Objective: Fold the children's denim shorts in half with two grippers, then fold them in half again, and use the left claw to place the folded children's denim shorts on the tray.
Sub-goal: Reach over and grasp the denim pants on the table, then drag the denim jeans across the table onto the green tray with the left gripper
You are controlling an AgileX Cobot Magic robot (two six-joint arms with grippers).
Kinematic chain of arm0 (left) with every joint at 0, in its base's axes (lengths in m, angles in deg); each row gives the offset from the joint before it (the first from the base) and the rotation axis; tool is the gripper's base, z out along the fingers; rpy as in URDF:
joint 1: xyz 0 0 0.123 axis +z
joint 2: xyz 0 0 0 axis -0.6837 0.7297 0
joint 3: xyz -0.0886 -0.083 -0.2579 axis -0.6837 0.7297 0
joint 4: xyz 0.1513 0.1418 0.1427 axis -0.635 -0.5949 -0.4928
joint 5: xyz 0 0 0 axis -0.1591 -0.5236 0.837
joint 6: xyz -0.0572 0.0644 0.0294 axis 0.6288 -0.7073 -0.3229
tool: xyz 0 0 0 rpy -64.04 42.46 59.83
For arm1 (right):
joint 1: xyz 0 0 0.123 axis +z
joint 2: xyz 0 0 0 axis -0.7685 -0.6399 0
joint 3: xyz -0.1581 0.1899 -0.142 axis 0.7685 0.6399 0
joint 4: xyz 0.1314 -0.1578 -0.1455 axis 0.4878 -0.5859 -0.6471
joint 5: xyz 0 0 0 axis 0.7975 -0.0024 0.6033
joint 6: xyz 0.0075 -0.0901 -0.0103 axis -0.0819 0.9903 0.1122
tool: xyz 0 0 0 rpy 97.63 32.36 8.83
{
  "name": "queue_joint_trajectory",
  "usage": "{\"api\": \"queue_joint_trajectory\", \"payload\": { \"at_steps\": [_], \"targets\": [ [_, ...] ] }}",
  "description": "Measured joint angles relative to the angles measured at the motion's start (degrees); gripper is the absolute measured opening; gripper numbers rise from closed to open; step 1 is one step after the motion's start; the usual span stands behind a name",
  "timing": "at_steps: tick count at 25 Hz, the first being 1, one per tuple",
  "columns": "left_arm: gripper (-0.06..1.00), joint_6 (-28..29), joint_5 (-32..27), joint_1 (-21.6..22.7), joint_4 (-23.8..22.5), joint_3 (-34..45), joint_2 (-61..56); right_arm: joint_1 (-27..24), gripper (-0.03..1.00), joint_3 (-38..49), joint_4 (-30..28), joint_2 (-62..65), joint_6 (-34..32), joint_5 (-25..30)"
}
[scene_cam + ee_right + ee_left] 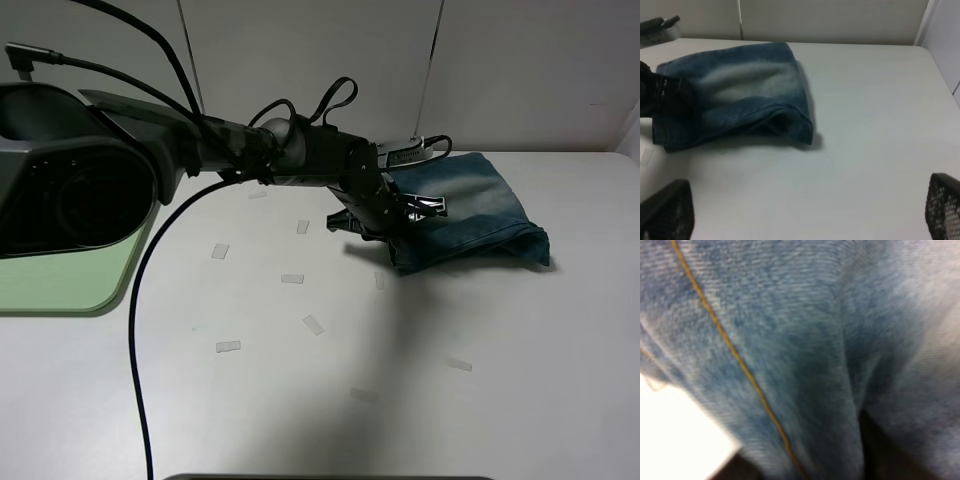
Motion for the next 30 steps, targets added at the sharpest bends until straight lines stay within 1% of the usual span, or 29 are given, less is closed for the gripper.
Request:
{"api": "queue_joint_trajectory", "payload": {
  "at_steps": [1, 2, 7, 10, 13, 18, 21, 26, 30],
  "targets": [
    [0.20, 0.00, 0.00, -0.07, 0.04, 0.00, 0.00, 0.00, 0.70, 0.00, 0.00, 0.00, 0.00, 0.00],
    [0.18, 0.00, -0.05, -0.12, 0.04, 0.00, 0.00, 0.00, 0.70, 0.00, 0.00, 0.00, 0.00, 0.00],
    [0.18, 0.00, -0.80, -0.12, 0.12, -0.15, 0.00, 0.00, 0.70, 0.00, 0.00, 0.00, 0.00, 0.00],
    [0.18, 0.00, -3.37, -0.05, -0.12, -0.17, -0.77, 0.00, 0.70, 0.00, 0.00, 0.00, 0.00, 0.00],
    [0.18, -0.06, -9.18, 0.41, -3.65, -0.10, -2.45, 0.00, 0.70, 0.00, 0.00, 0.00, 0.00, 0.00],
    [0.18, -0.40, -21.40, 1.22, -13.23, 0.46, -6.52, 0.00, 0.70, 0.00, 0.00, 0.00, 0.00, 0.00],
    [0.18, -2.84, -26.72, 1.85, -17.04, 0.52, -8.72, 0.00, 0.70, 0.00, 0.00, 0.00, 0.00, 0.00],
    [0.18, -9.04, -32.15, 4.06, -18.00, 0.56, -11.94, 0.00, 0.70, 0.00, 0.00, 0.00, 0.00, 0.00],
    [0.18, -13.15, -36.51, 6.92, -18.11, 0.56, -14.03, 0.00, 0.70, 0.00, 0.00, 0.00, 0.00, 0.00]
  ]
}}
